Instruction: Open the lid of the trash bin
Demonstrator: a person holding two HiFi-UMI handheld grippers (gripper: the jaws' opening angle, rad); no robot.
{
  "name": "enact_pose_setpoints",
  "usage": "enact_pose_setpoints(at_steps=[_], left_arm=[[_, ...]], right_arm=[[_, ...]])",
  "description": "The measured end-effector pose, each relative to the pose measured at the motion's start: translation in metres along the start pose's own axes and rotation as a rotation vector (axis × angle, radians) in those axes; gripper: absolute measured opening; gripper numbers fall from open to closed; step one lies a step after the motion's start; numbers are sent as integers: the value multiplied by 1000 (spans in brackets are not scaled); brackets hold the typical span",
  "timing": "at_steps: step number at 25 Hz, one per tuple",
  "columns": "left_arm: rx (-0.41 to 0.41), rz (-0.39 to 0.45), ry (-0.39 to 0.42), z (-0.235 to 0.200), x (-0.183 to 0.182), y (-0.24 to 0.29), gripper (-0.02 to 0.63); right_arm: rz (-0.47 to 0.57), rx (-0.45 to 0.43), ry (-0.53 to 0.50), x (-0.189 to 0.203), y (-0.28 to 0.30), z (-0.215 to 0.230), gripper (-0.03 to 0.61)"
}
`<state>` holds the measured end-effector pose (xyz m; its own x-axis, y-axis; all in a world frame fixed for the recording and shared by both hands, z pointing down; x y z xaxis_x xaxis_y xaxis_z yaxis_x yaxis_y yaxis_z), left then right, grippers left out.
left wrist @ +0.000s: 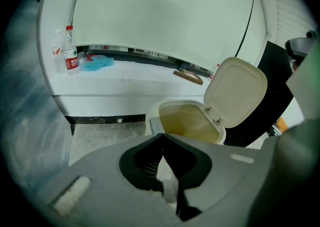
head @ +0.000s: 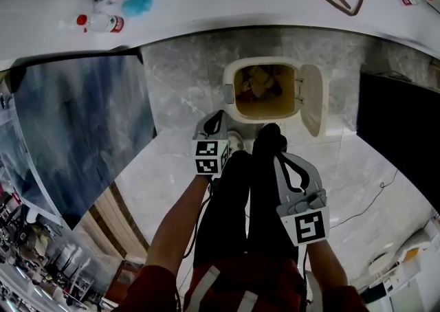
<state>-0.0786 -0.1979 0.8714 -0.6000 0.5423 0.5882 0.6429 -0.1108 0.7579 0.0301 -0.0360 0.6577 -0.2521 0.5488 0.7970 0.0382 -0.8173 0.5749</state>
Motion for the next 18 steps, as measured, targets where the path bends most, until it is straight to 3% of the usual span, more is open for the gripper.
enact_pose_setpoints(at_steps=[8, 18], left_arm=[[5, 69, 10, 20, -23, -67, 5], [-12, 281, 50, 48, -88, -183, 5]], right_arm=[[55, 38, -79, -35, -17, -4, 0], [93, 125, -120, -77, -54, -13, 0]])
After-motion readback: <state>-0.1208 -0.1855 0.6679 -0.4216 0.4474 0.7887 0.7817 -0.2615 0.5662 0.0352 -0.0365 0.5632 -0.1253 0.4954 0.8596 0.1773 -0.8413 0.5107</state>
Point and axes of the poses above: the fingertips, and each gripper's own axes: y forward along the fingers, z to its right, x out of its underside, the point moved 8 cm from there along -y, backward along the fingers, and after that the axes turned 1 degree about -x, right-handed, at the moved point
